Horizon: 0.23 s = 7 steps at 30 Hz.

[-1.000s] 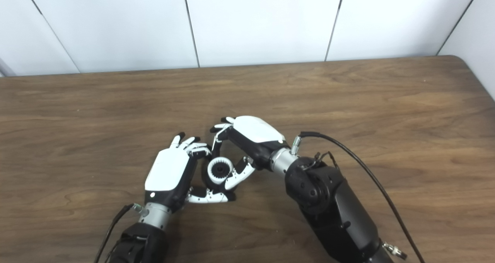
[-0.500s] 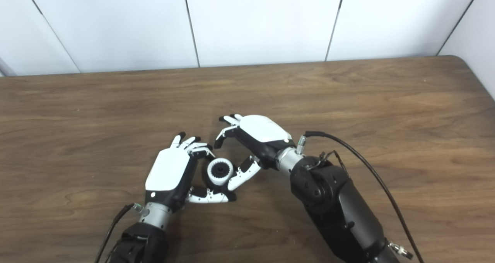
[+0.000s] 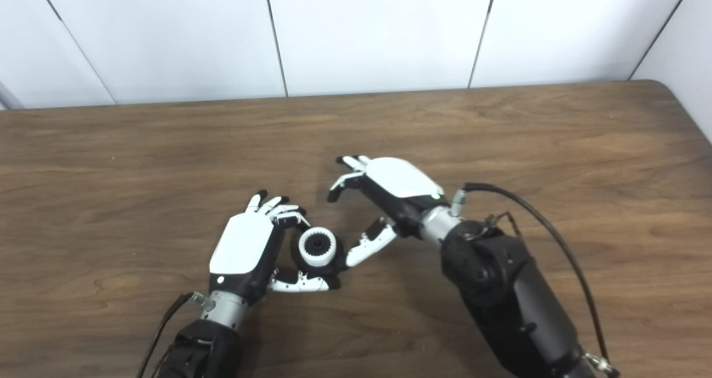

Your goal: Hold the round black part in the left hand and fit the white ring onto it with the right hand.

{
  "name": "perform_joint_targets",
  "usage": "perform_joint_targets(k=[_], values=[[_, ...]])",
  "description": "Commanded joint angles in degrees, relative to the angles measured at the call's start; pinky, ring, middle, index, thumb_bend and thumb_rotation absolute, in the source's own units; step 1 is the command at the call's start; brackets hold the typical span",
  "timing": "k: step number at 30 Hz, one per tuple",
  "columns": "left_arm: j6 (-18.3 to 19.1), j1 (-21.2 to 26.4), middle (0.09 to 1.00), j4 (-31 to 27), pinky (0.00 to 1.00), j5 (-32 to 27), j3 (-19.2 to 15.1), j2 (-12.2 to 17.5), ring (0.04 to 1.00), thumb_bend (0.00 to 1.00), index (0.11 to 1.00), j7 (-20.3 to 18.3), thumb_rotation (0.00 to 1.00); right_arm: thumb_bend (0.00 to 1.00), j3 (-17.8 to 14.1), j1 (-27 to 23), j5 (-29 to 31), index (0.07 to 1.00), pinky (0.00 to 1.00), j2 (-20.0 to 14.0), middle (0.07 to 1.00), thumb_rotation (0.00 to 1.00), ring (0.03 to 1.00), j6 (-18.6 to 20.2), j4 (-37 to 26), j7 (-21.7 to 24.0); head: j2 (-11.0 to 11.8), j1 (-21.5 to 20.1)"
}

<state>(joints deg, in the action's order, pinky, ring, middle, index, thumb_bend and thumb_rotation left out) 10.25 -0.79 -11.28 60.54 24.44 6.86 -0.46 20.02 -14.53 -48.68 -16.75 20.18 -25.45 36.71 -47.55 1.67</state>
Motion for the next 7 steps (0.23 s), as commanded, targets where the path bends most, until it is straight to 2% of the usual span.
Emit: perform_joint_targets(k=[1, 7], values=[[0.16, 0.31, 0.772, -0.02, 1.00, -0.15, 0.00, 0.21, 0.892, 0.52, 0.485, -1.41, 0.06, 1.00, -1.45, -1.29, 0.50, 0.721, 1.00, -0.46, 0.986, 0.36, 1.000, 0.25, -2.18, -0.38, -0.06, 0.01], [0.49, 0.37, 0.781, -0.62, 1.00, 0.17, -0.08, 0.60, 0.892, 0.52, 0.491, -2.54, 0.07, 1.00, -2.69, -0.88, 1.32, 0.726, 1.00, -0.63, 0.985, 0.38, 1.000, 0.07, -2.14, -0.82, -0.01, 0.04]])
